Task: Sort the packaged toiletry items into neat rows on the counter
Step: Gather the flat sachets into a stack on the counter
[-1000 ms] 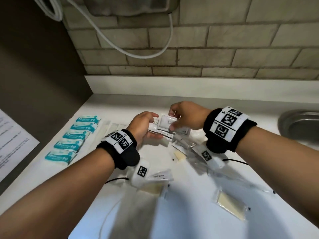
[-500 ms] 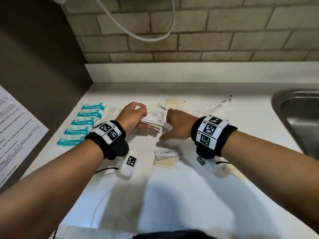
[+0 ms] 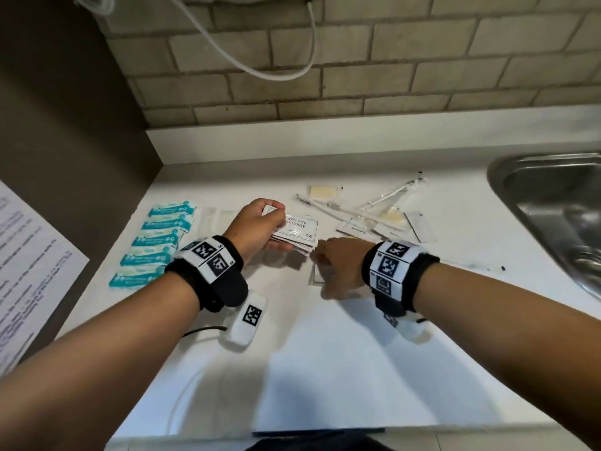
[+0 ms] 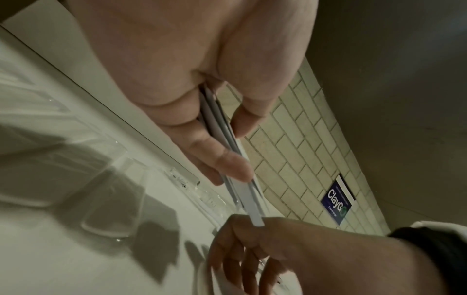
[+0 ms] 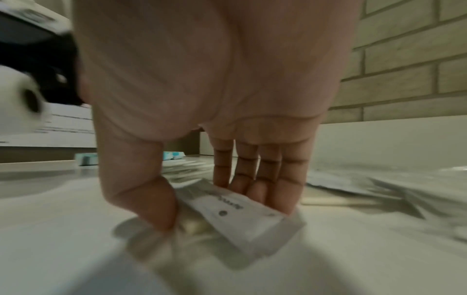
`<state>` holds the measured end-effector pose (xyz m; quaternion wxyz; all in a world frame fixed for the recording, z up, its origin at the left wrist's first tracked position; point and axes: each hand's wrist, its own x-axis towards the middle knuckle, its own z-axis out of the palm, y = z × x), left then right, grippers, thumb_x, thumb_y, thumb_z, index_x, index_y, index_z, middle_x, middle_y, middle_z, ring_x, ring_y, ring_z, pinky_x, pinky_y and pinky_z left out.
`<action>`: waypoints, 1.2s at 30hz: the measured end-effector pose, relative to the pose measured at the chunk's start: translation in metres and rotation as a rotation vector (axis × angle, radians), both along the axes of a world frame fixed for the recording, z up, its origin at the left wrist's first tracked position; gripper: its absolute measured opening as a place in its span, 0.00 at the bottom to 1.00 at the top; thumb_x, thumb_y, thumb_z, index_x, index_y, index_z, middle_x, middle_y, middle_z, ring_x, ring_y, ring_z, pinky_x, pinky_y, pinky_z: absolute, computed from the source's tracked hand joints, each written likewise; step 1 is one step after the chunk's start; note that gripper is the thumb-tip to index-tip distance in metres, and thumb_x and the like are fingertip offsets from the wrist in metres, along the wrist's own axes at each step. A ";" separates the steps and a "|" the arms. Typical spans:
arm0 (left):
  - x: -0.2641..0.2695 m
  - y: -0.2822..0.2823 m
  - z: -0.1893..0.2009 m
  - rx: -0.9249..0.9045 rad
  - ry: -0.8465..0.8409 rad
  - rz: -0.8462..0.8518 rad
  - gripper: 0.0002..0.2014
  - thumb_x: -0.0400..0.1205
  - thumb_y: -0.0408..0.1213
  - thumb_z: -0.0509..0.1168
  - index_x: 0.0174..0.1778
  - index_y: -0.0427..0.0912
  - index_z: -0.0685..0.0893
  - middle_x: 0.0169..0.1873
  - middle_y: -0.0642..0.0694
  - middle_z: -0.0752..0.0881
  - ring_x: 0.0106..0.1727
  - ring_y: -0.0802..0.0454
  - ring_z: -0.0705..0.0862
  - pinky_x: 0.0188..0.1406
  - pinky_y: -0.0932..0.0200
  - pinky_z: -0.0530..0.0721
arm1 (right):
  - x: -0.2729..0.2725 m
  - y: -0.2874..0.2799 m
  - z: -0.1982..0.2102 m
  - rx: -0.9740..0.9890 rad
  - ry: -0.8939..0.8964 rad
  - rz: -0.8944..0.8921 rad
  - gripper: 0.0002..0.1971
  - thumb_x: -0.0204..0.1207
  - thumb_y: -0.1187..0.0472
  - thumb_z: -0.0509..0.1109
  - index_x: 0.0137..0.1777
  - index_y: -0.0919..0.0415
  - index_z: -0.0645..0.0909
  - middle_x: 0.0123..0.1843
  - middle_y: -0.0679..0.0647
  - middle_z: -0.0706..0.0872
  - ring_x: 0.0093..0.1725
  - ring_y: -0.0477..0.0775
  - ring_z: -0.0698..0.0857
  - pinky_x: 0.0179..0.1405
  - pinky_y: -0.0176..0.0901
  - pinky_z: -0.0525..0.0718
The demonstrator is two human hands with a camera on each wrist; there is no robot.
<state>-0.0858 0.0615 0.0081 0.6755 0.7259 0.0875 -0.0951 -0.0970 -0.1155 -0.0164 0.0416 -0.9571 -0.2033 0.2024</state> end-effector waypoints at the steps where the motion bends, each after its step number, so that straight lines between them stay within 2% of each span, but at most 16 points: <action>1: 0.000 -0.002 0.000 0.003 -0.002 -0.003 0.12 0.81 0.25 0.58 0.59 0.37 0.78 0.56 0.31 0.84 0.46 0.35 0.89 0.25 0.59 0.89 | 0.004 -0.002 0.003 -0.025 -0.018 -0.018 0.22 0.62 0.47 0.74 0.54 0.52 0.74 0.44 0.48 0.81 0.43 0.53 0.83 0.43 0.48 0.88; 6: 0.012 -0.011 0.002 -0.018 -0.021 -0.014 0.11 0.81 0.25 0.58 0.57 0.38 0.78 0.51 0.34 0.81 0.42 0.41 0.88 0.27 0.57 0.90 | 0.030 -0.030 0.021 -0.123 -0.041 -0.155 0.29 0.70 0.48 0.73 0.68 0.60 0.71 0.58 0.54 0.80 0.55 0.56 0.84 0.55 0.51 0.88; 9: 0.022 -0.016 0.000 -0.015 -0.021 -0.014 0.10 0.80 0.26 0.59 0.56 0.39 0.79 0.50 0.35 0.79 0.47 0.39 0.85 0.27 0.56 0.89 | 0.043 -0.049 0.023 -0.168 -0.011 -0.250 0.34 0.70 0.47 0.75 0.71 0.62 0.68 0.60 0.57 0.81 0.57 0.59 0.84 0.57 0.53 0.87; 12: 0.031 -0.024 -0.002 -0.010 -0.014 -0.004 0.10 0.80 0.26 0.59 0.53 0.40 0.79 0.51 0.34 0.80 0.46 0.37 0.85 0.25 0.57 0.88 | 0.051 -0.057 0.031 -0.286 0.006 -0.265 0.31 0.75 0.45 0.71 0.71 0.64 0.70 0.65 0.59 0.78 0.63 0.62 0.82 0.62 0.51 0.83; 14: 0.035 -0.028 -0.001 -0.010 -0.012 0.005 0.10 0.79 0.26 0.59 0.52 0.42 0.79 0.51 0.34 0.79 0.45 0.36 0.85 0.26 0.56 0.88 | 0.062 -0.058 0.032 -0.334 0.046 -0.261 0.28 0.71 0.46 0.74 0.65 0.61 0.76 0.60 0.56 0.82 0.60 0.61 0.85 0.57 0.51 0.85; 15: 0.037 -0.031 0.000 -0.014 -0.011 0.012 0.10 0.80 0.26 0.59 0.52 0.42 0.79 0.50 0.34 0.79 0.44 0.37 0.86 0.27 0.55 0.89 | 0.077 -0.060 0.025 -0.364 0.039 -0.237 0.27 0.64 0.45 0.79 0.60 0.57 0.80 0.52 0.50 0.84 0.52 0.59 0.88 0.50 0.51 0.88; 17: 0.040 -0.034 0.002 -0.020 -0.007 0.038 0.10 0.80 0.25 0.59 0.53 0.41 0.79 0.49 0.35 0.79 0.42 0.38 0.86 0.27 0.55 0.90 | 0.107 -0.060 0.010 -0.424 0.072 -0.217 0.27 0.51 0.40 0.82 0.47 0.53 0.83 0.35 0.45 0.80 0.35 0.55 0.87 0.36 0.51 0.89; 18: 0.041 -0.035 0.004 -0.021 -0.010 0.054 0.10 0.80 0.25 0.59 0.53 0.41 0.79 0.48 0.35 0.79 0.41 0.39 0.86 0.27 0.55 0.90 | 0.113 -0.054 0.014 -0.457 0.011 -0.166 0.23 0.52 0.40 0.81 0.42 0.52 0.81 0.33 0.45 0.77 0.36 0.55 0.85 0.37 0.51 0.88; 19: 0.042 -0.035 0.005 -0.023 -0.012 0.080 0.10 0.80 0.25 0.59 0.53 0.41 0.79 0.47 0.36 0.78 0.41 0.40 0.85 0.25 0.56 0.89 | 0.116 -0.043 0.022 -0.461 -0.051 -0.097 0.18 0.57 0.43 0.79 0.42 0.50 0.80 0.37 0.46 0.77 0.42 0.56 0.83 0.42 0.50 0.87; 21: 0.044 -0.036 0.008 -0.011 -0.021 0.105 0.10 0.80 0.24 0.58 0.52 0.41 0.79 0.46 0.37 0.78 0.42 0.40 0.85 0.26 0.55 0.90 | 0.114 -0.020 0.039 -0.372 -0.147 -0.001 0.19 0.70 0.50 0.71 0.59 0.53 0.77 0.55 0.53 0.80 0.60 0.60 0.79 0.52 0.53 0.82; 23: 0.046 -0.035 0.009 0.003 -0.019 0.124 0.10 0.80 0.25 0.58 0.52 0.41 0.78 0.47 0.36 0.81 0.41 0.40 0.88 0.28 0.53 0.91 | 0.124 -0.004 0.034 -0.298 -0.193 0.086 0.26 0.78 0.51 0.64 0.77 0.52 0.68 0.73 0.55 0.73 0.73 0.62 0.71 0.66 0.59 0.77; 25: 0.044 -0.033 0.009 0.016 -0.012 0.141 0.11 0.80 0.25 0.57 0.53 0.41 0.78 0.49 0.36 0.82 0.39 0.40 0.89 0.30 0.52 0.91 | 0.136 0.002 0.017 -0.296 -0.144 0.183 0.30 0.82 0.49 0.59 0.84 0.50 0.58 0.83 0.55 0.62 0.82 0.63 0.60 0.77 0.62 0.66; 27: 0.041 -0.030 0.007 0.034 0.003 0.159 0.11 0.80 0.26 0.58 0.56 0.40 0.78 0.50 0.34 0.83 0.39 0.40 0.88 0.33 0.50 0.91 | 0.152 0.001 -0.006 -0.325 -0.077 0.246 0.36 0.78 0.44 0.60 0.85 0.48 0.54 0.87 0.54 0.55 0.85 0.62 0.51 0.80 0.66 0.59; 29: 0.037 -0.028 0.003 0.040 0.019 0.169 0.12 0.79 0.26 0.58 0.55 0.41 0.78 0.53 0.32 0.84 0.41 0.39 0.89 0.37 0.47 0.92 | 0.168 -0.007 -0.028 -0.306 -0.055 0.216 0.43 0.69 0.43 0.62 0.84 0.43 0.51 0.87 0.56 0.50 0.85 0.68 0.52 0.77 0.71 0.62; 33: 0.034 -0.037 -0.003 0.016 0.061 0.161 0.12 0.79 0.26 0.58 0.56 0.42 0.78 0.50 0.33 0.86 0.39 0.34 0.88 0.45 0.32 0.88 | 0.137 -0.033 -0.008 -0.254 -0.067 0.164 0.35 0.76 0.58 0.62 0.84 0.51 0.55 0.84 0.63 0.58 0.79 0.74 0.63 0.77 0.64 0.67; 36: 0.032 -0.052 -0.004 0.012 0.084 0.135 0.12 0.79 0.26 0.58 0.54 0.44 0.78 0.48 0.33 0.86 0.37 0.32 0.88 0.47 0.27 0.84 | 0.128 -0.061 0.000 -0.221 -0.024 0.145 0.34 0.78 0.60 0.65 0.83 0.58 0.56 0.82 0.63 0.60 0.80 0.69 0.61 0.78 0.59 0.64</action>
